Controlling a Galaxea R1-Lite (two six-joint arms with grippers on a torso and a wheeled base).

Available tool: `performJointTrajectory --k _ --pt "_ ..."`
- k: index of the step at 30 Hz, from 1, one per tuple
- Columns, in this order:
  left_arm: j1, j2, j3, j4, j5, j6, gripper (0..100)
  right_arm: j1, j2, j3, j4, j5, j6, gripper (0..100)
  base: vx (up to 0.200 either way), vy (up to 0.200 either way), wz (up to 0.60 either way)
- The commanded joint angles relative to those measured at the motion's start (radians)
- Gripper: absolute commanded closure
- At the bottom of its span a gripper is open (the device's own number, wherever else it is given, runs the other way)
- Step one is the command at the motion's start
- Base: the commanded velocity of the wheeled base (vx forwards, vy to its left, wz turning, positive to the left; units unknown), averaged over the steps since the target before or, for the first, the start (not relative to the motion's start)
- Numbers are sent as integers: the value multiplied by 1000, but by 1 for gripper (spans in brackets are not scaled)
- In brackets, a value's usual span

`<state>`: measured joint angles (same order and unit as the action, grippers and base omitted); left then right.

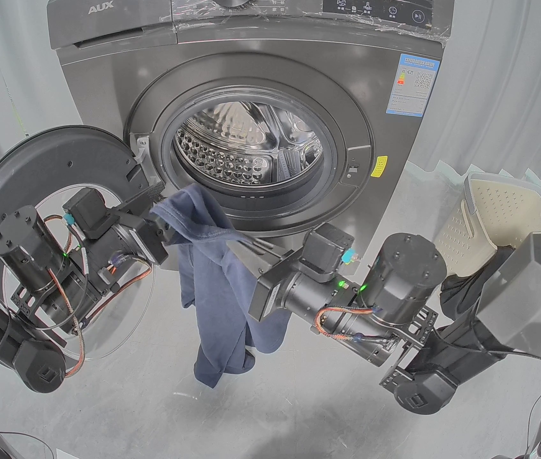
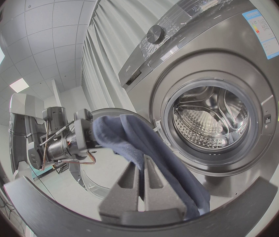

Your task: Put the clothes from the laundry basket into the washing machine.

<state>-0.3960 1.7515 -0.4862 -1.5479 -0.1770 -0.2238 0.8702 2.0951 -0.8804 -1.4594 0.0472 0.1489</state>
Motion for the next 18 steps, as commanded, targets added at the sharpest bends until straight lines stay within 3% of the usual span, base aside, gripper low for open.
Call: performJointTrajectory --k 1,18 --pt "-3 2 26 0 -1 -2 0 -8 -53 9 -1 5 0 100 0 0 0" --pt "-6 192 136 -3 -15 12 0 -5 -222 112 -4 11 4 100 0 0 0"
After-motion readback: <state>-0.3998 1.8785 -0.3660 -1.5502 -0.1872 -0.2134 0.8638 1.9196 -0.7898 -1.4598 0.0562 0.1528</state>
